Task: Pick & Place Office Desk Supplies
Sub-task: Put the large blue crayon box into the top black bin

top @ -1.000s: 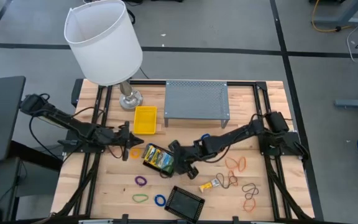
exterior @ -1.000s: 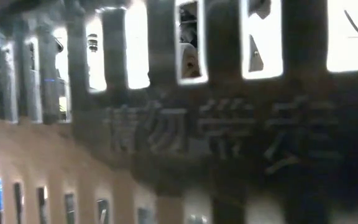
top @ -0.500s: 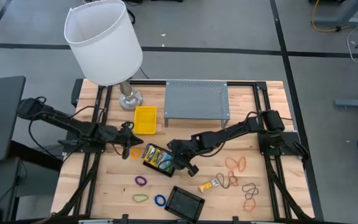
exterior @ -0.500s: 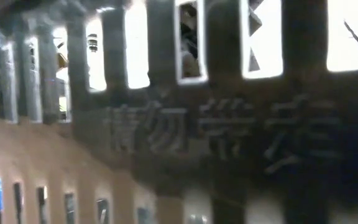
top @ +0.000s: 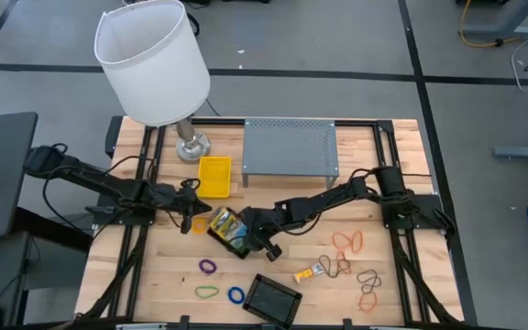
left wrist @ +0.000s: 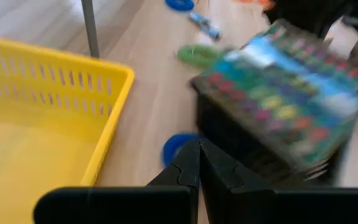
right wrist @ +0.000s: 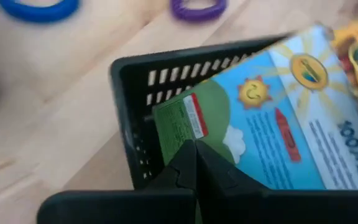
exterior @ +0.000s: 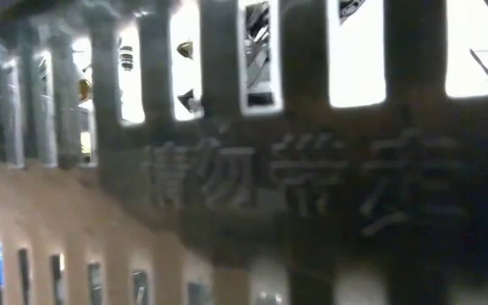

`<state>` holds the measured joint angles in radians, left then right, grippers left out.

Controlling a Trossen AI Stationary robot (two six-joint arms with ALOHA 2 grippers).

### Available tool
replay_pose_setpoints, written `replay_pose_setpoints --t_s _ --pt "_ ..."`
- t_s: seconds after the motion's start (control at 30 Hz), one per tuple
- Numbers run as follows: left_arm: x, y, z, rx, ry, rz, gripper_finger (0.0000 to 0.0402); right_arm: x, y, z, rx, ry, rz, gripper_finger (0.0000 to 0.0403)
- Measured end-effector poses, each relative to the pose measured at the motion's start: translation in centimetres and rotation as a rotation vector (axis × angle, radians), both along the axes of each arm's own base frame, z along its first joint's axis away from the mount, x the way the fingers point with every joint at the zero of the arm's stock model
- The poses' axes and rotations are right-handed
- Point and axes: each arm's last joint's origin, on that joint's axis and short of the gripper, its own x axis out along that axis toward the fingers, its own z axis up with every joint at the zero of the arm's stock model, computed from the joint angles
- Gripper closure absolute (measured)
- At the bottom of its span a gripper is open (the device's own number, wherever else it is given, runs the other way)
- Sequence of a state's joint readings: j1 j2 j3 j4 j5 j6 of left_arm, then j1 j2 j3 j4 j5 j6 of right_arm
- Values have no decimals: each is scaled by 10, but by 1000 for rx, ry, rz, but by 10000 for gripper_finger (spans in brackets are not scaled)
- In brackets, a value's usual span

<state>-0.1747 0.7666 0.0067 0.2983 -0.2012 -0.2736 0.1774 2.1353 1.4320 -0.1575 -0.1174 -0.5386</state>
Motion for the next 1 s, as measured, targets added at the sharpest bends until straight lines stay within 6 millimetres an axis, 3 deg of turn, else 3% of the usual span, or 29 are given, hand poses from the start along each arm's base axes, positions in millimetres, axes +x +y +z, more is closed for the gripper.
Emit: replay_pose_setpoints --t_s 0.2,1.0 --pt "3 -1 -1 -7 -4 -16 394 3 -2 0 -63 -45 -60 403" --pt "26 5 -9 -50 9 -41 394 -22 2 -13 24 259 91 403"
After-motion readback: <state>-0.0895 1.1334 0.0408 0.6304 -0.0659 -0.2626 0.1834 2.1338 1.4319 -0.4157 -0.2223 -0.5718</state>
